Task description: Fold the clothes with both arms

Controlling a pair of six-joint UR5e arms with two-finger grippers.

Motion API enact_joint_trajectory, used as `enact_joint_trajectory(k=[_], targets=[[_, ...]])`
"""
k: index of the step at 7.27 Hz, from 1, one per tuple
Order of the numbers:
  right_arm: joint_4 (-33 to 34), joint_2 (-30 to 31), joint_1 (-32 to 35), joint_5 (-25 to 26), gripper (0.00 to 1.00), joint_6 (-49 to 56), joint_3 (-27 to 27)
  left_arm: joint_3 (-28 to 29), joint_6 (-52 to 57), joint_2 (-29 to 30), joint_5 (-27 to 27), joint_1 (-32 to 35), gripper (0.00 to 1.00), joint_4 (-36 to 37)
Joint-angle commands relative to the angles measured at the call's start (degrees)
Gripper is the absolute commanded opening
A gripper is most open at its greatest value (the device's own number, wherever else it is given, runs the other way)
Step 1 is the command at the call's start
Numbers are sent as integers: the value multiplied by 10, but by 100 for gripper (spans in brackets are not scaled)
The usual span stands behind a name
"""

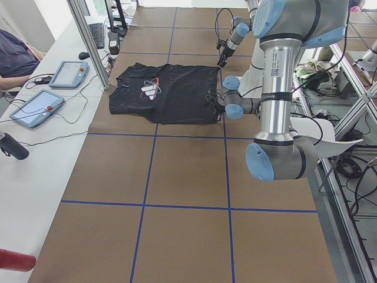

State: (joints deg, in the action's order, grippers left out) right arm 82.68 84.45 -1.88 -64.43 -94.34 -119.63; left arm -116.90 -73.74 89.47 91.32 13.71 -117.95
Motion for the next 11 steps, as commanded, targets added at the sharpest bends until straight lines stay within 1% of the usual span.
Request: enact_joint_trajectory(k=[1, 7, 8, 9, 10, 11], targets=[[-2, -1, 2, 0, 60, 1, 3, -2, 0, 0, 0, 1, 0, 0], [-3, -7, 8, -1, 51, 2, 11, -3, 0, 0, 0, 1, 0, 0], [-2, -15, 9, 0, 41, 3, 12, -3, 0, 0, 0, 1, 0, 0], [-2, -18, 10, 0, 28, 3, 13, -3, 0, 0, 0, 1, 0, 0], [-2, -21, 10, 0, 17, 3, 14, -4, 0, 0, 0, 1, 0, 0], [-2, -22, 11, 0, 3, 2, 16, -4, 0, 0, 0, 1, 0, 0]])
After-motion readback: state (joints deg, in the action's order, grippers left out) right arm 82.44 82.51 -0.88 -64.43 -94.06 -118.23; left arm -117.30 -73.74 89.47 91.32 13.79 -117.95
